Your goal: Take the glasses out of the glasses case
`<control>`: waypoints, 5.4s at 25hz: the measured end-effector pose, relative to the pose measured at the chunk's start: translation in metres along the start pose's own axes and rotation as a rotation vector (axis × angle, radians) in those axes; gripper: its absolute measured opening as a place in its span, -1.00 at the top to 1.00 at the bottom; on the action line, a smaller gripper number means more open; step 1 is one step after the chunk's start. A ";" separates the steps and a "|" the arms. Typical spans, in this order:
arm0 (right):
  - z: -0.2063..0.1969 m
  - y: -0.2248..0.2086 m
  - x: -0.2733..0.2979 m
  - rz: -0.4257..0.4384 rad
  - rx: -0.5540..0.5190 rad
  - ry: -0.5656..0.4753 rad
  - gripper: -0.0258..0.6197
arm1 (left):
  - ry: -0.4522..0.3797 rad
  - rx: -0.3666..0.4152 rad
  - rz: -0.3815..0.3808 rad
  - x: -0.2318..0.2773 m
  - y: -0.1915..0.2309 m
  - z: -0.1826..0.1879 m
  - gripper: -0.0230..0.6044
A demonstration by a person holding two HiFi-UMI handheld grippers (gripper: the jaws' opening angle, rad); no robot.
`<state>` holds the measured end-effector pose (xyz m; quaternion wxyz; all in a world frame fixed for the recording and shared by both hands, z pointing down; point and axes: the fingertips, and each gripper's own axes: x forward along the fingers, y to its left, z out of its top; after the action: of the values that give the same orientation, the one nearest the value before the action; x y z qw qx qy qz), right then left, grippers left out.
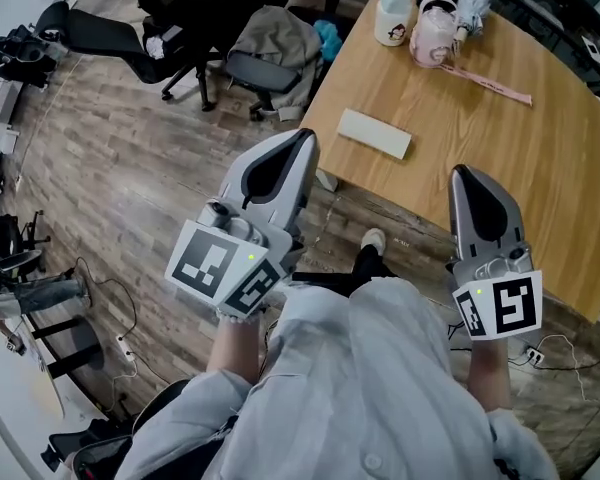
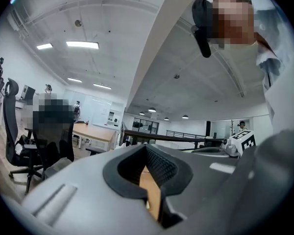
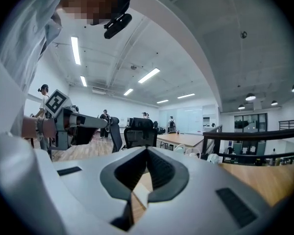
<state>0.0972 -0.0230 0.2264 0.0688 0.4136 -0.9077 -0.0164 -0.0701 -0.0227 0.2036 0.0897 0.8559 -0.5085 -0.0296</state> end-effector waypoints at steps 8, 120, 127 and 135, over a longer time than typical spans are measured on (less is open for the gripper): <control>-0.003 -0.052 0.028 0.025 0.007 0.002 0.92 | 0.004 -0.001 0.030 0.051 0.005 0.008 0.92; -0.285 0.019 0.165 0.282 -0.631 0.868 0.19 | 0.900 -0.095 -0.298 0.117 0.117 -0.319 0.92; -0.290 0.014 0.173 0.333 -0.708 0.885 0.20 | 0.915 -0.097 -0.298 0.118 0.117 -0.320 0.92; -0.286 0.014 0.171 0.420 -0.639 0.900 0.25 | 0.915 -0.096 -0.300 0.118 0.117 -0.320 0.92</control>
<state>0.0156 -0.1345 0.5300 0.5701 0.1500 -0.8018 -0.0977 -0.0688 -0.1415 0.5440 0.3385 0.8396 -0.2860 0.3140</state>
